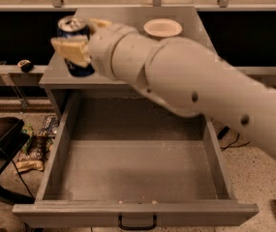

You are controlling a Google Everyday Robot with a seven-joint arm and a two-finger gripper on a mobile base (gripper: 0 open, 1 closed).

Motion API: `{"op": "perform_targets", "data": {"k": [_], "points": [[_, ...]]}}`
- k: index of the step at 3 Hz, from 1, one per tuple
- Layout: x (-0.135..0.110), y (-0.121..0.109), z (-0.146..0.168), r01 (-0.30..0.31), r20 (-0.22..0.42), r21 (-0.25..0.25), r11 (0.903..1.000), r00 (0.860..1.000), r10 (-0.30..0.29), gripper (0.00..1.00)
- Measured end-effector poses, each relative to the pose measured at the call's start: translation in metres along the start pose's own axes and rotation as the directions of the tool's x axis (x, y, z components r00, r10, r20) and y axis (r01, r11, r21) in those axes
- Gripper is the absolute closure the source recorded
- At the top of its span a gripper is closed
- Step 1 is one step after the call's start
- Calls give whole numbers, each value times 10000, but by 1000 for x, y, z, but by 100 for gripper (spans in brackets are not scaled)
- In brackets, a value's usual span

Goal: Place pepsi can into top drawer

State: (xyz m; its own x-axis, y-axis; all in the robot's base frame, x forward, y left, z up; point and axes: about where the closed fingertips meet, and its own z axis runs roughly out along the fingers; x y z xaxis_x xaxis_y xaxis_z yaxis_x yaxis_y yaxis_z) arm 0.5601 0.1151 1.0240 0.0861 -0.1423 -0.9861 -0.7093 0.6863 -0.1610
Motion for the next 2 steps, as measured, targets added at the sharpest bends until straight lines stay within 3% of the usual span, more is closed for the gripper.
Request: {"op": "perform_targets", "data": {"k": [1,2], "points": [[89,25,-38,-517,-1757,39,9987,9831,515,100],[181,44,-49,-468,-2872,-153,9988,9570,404,100]]}}
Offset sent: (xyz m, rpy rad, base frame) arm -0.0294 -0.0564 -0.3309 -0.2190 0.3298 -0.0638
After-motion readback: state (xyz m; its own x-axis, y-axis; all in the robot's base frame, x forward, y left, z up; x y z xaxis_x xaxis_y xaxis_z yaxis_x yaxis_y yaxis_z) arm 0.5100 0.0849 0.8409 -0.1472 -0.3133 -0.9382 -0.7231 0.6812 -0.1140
